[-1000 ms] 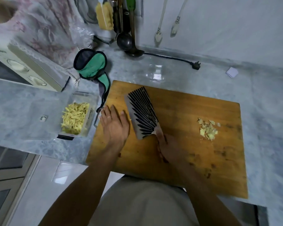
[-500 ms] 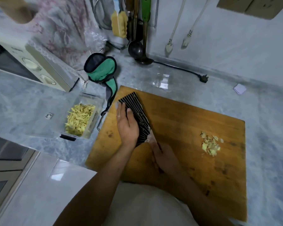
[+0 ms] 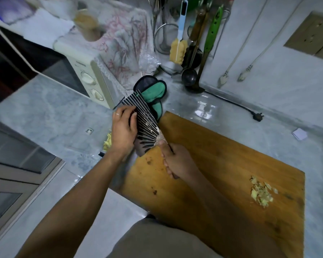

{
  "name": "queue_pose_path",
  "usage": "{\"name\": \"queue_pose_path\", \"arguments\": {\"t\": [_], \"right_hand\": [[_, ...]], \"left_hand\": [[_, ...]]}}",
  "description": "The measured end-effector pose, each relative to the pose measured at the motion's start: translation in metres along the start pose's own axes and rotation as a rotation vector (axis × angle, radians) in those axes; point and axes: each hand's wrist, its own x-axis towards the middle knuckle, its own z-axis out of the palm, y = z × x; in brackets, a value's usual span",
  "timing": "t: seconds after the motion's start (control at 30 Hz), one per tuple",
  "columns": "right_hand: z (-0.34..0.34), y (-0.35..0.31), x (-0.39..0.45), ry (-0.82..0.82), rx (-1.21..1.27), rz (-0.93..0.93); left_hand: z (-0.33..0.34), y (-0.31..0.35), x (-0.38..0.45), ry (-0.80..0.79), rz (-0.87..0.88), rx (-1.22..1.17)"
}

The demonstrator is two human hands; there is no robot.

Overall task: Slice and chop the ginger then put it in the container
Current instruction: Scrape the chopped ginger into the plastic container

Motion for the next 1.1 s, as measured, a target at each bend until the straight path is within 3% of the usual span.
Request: {"name": "queue_pose_path", "arguments": {"t": [0.07, 0.2, 0.3, 0.37, 0.47, 0.6, 0.7, 0.83, 0.93, 1.03, 1.1], "right_hand": [[0.002, -0.003, 0.002, 0.000, -0.045, -0.015], [-0.001, -0.008, 0.005, 0.021, -0.077, -0.042], [-0.001, -0.014, 0.007, 0.022, -0.111, -0.056], [0.002, -0.016, 0.010, 0.020, -0.142, -0.063], [0.007, -0.018, 0.014, 0.020, -0.158, -0.060], [0.009, -0.020, 0.017, 0.020, -0.186, -0.062], [0.012, -0.020, 0.018, 0.021, -0.173, -0.063], [0.012, -0.023, 0.018, 0.039, -0.175, -0.066], [0.009, -0.021, 0.016, 0.044, -0.165, -0.096], [0.008, -0.016, 0.013, 0.059, -0.135, -0.099], [0.010, -0.011, 0.010, 0.065, -0.119, -0.108]], "left_hand": [[-0.012, -0.016, -0.003, -0.032, 0.009, 0.086], [-0.031, -0.034, -0.015, -0.326, -0.112, 0.329], [-0.041, -0.035, -0.016, -0.289, -0.151, 0.261], [-0.043, -0.031, -0.014, -0.222, -0.008, 0.188], [-0.043, -0.033, -0.022, -0.302, 0.184, 0.264], [-0.056, -0.035, -0.028, -0.316, 0.115, 0.338], [-0.057, -0.028, -0.024, -0.292, 0.161, 0.324], [-0.061, -0.041, -0.035, -0.436, 0.061, 0.385], [-0.066, -0.048, -0.039, -0.342, -0.131, 0.172], [-0.065, -0.030, -0.034, -0.157, -0.146, 0.014], [-0.056, -0.022, -0.031, -0.151, -0.161, 0.053]]}}
